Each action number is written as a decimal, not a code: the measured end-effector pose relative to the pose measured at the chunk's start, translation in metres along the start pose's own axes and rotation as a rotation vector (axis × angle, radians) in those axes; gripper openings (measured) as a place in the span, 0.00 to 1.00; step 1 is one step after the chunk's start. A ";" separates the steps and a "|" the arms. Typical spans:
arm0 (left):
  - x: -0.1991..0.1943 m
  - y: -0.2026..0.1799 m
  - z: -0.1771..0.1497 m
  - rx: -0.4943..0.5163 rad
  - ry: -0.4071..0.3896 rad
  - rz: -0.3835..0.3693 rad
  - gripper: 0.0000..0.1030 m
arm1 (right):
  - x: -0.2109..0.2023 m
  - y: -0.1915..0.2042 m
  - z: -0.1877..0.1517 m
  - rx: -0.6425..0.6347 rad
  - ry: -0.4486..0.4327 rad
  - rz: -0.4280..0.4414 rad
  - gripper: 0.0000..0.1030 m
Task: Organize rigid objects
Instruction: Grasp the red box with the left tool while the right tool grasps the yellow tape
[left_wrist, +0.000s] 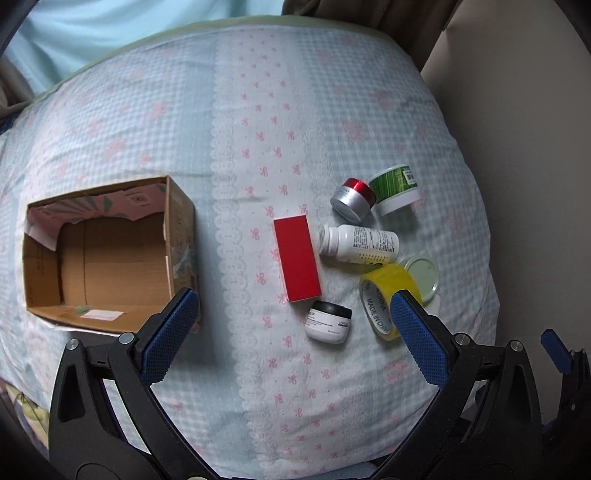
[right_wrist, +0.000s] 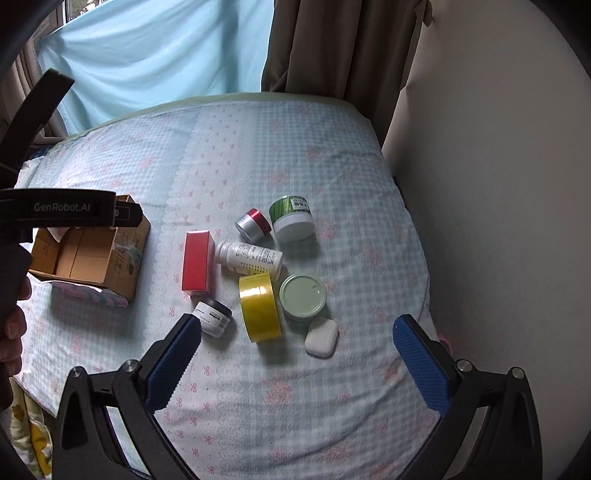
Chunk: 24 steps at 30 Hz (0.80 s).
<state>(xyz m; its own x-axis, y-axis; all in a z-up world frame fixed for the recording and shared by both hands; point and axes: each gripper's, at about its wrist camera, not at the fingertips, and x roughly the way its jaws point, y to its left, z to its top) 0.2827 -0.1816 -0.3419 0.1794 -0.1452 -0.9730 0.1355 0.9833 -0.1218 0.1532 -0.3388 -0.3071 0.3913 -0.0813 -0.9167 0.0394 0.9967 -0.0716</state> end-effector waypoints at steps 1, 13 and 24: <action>0.016 -0.001 0.003 0.004 0.030 0.005 0.99 | 0.013 0.000 -0.002 0.000 0.022 0.003 1.00; 0.143 -0.008 0.020 0.053 0.257 0.067 0.98 | 0.110 0.014 0.001 -0.036 0.188 0.009 1.00; 0.192 0.003 0.031 0.031 0.339 0.038 0.69 | 0.168 0.040 0.013 -0.118 0.313 0.061 0.70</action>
<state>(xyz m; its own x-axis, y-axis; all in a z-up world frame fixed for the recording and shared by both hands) 0.3474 -0.2101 -0.5235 -0.1481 -0.0582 -0.9873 0.1652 0.9828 -0.0828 0.2328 -0.3123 -0.4590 0.0874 -0.0336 -0.9956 -0.0892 0.9952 -0.0414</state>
